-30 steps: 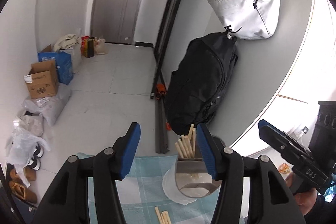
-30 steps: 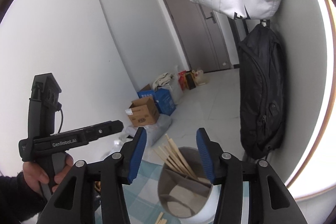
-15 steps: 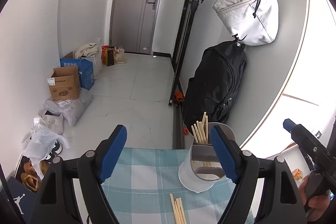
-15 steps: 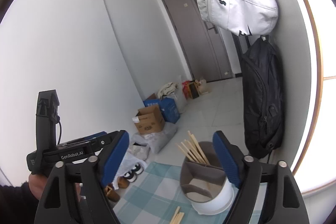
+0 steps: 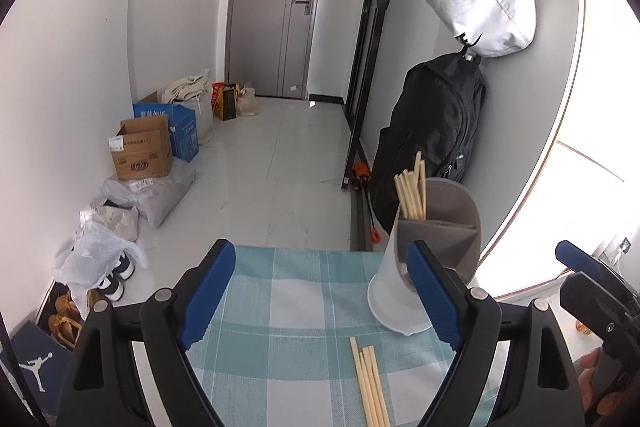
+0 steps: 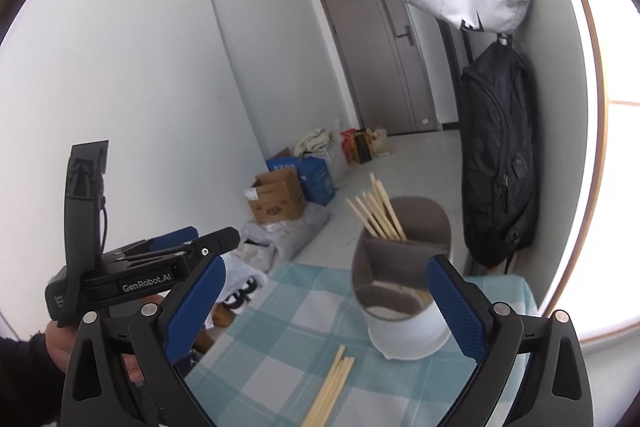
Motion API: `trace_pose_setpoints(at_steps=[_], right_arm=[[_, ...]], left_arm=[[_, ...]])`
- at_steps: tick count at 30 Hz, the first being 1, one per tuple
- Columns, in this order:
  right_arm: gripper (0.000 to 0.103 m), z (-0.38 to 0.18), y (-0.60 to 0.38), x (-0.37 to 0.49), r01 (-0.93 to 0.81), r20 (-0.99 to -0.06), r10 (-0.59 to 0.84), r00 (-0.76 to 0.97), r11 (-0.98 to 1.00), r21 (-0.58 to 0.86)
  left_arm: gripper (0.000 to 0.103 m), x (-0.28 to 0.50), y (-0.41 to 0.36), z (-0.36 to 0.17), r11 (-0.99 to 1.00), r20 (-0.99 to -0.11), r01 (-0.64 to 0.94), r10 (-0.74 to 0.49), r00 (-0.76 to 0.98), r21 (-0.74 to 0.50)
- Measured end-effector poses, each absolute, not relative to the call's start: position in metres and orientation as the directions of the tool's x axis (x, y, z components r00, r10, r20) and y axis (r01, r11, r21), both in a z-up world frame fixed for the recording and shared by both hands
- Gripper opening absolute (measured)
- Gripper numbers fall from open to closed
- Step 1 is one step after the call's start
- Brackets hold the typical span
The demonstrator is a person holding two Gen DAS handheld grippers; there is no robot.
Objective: Organize utensils
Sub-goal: 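Pull both open tools back and lower them toward the remaining chopsticks, then close the right tool on one remaining chopstick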
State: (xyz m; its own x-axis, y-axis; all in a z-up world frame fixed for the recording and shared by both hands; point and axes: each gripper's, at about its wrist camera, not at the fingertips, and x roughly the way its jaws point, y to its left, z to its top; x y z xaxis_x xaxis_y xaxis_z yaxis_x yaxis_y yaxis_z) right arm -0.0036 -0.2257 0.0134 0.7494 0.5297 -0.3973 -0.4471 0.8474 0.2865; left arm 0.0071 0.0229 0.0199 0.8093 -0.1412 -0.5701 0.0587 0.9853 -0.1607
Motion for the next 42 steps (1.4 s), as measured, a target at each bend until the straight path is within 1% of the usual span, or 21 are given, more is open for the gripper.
trace_pose_setpoints(at_steps=[5,10,11,13,15,16,17,18,19,21,23,26,29,35,39,42], right_arm=[[0.101,-0.018,-0.215,0.001,-0.409,-0.507,0.497,0.704,0.868,0.282],[0.1,-0.055,-0.194,0.017,-0.401,-0.651,0.486,0.583,0.869,0.29],[0.097,-0.063,-0.189,0.021,-0.4,-0.676,0.481,0.558,0.87,0.289],[0.085,-0.08,-0.179,0.029,-0.395,-0.734,0.467,0.493,0.872,0.29],[0.068,-0.098,-0.17,0.04,-0.382,-0.783,0.451,0.428,0.875,0.296],[0.063,-0.105,-0.167,0.043,-0.374,-0.797,0.445,0.409,0.878,0.298],[0.053,-0.111,-0.164,0.047,-0.365,-0.81,0.434,0.394,0.883,0.295],[0.048,-0.118,-0.159,0.051,-0.356,-0.83,0.412,0.376,0.891,0.281],[0.046,-0.122,-0.155,0.053,-0.354,-0.842,0.39,0.372,0.898,0.26],[0.033,-0.13,-0.147,0.055,-0.357,-0.866,0.337,0.368,0.912,0.203],[0.027,-0.137,-0.143,0.059,-0.356,-0.885,0.307,0.35,0.918,0.178],[0.026,-0.144,-0.141,0.063,-0.338,-0.893,0.291,0.344,0.925,0.171],[0.021,-0.145,-0.137,0.065,-0.323,-0.904,0.256,0.344,0.936,0.142],[0.018,-0.148,-0.133,0.068,-0.296,-0.926,0.165,0.338,0.953,0.062],[0.015,-0.147,-0.136,0.068,-0.282,-0.934,0.152,0.324,0.958,0.058],[0.016,-0.147,-0.136,0.07,-0.275,-0.936,0.153,0.316,0.959,0.063]], left_arm=[[0.085,0.01,0.036,-0.005,0.983,-0.609,0.031,-0.136,0.781,-0.18],[0.084,0.014,0.052,-0.021,0.983,-0.643,-0.016,-0.109,0.758,-0.185],[0.085,0.015,0.055,-0.023,0.982,-0.653,-0.024,-0.105,0.75,-0.186],[0.085,0.018,0.061,-0.029,0.979,-0.675,-0.037,-0.113,0.729,-0.203],[0.085,0.019,0.066,-0.034,0.977,-0.693,-0.06,-0.099,0.714,-0.202],[0.085,0.018,0.068,-0.036,0.977,-0.696,-0.068,-0.093,0.712,-0.201],[0.085,0.017,0.07,-0.037,0.977,-0.7,-0.076,-0.087,0.709,-0.198],[0.085,0.017,0.071,-0.039,0.978,-0.704,-0.077,-0.085,0.705,-0.196],[0.085,0.016,0.072,-0.04,0.978,-0.709,-0.074,-0.088,0.699,-0.195],[0.085,0.015,0.073,-0.042,0.978,-0.715,-0.078,-0.087,0.693,-0.195],[0.085,0.015,0.077,-0.043,0.975,-0.719,-0.087,-0.088,0.69,-0.203],[0.085,0.015,0.082,-0.041,0.971,-0.718,-0.099,-0.09,0.69,-0.217],[0.085,0.018,0.084,-0.042,0.97,-0.723,-0.105,-0.09,0.685,-0.221],[0.085,0.022,0.088,-0.045,0.967,-0.731,-0.111,-0.095,0.676,-0.228],[0.085,0.024,0.093,-0.047,0.962,-0.739,-0.121,-0.106,0.666,-0.246],[0.085,0.025,0.095,-0.049,0.957,-0.744,-0.131,-0.112,0.658,-0.259]])
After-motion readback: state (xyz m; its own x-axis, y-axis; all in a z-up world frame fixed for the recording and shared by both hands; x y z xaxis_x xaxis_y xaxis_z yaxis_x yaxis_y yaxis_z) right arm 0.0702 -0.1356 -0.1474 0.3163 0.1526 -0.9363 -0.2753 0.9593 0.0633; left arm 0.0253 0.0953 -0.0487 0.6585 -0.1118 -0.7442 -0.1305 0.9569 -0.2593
